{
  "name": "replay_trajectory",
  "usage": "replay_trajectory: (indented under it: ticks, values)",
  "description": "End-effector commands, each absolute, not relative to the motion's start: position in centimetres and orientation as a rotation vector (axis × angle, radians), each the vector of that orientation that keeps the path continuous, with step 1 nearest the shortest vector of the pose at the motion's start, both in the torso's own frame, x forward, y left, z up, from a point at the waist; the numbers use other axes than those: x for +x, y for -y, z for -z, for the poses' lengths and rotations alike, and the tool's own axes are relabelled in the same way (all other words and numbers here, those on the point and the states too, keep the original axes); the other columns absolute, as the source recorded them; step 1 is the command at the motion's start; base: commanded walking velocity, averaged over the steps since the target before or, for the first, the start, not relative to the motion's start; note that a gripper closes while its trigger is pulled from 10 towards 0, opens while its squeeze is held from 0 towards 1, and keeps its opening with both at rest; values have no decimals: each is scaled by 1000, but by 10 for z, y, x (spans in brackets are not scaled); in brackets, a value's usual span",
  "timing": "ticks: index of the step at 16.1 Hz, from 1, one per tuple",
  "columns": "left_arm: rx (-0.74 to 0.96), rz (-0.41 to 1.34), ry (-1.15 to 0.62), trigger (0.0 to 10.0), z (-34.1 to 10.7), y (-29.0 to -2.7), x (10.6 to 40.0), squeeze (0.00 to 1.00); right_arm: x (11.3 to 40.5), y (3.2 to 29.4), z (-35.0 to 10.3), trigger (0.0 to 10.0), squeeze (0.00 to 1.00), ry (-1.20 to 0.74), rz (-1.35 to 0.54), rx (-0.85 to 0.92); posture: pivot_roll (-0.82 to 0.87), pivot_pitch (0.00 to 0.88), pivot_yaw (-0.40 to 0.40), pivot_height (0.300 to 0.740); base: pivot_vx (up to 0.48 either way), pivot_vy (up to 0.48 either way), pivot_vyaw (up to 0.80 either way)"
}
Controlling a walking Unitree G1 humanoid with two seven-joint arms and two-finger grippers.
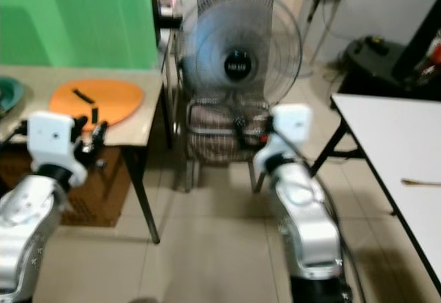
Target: Setting the table
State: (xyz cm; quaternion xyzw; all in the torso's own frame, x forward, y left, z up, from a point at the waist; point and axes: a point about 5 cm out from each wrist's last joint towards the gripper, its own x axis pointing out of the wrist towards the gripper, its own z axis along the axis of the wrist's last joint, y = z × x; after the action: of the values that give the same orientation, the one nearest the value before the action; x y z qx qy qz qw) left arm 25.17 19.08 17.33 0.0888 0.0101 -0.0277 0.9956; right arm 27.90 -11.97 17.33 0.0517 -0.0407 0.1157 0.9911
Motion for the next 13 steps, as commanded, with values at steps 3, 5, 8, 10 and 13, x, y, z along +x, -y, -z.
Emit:
replay_trajectory:
  ticks: [3,5,8,10,13]
  values:
    - [174,84,-18,10000,-174,-185,255,0,280,128,-176,10000,1000,90,-198,95,168,0,-32,740,0,341,0]
    - [166,83,-11,10000,-175,-184,256,0,280,129,-175,10000,1000,85,-195,99,172,0,-34,740,0,172,0]
    - [179,73,-12,10000,-175,-185,255,0,281,126,-174,10000,1000,78,-205,100,178,0,-40,740,0,0,0]
    - [188,75,-12,10000,-174,-186,255,0,281,122,-174,10000,1000,76,-226,90,177,0,-40,740,0,0,0]
    - [196,77,-9,10000,-174,-186,254,0,280,118,-173,10000,1000,67,-260,72,182,0,-42,740,0,0,533]
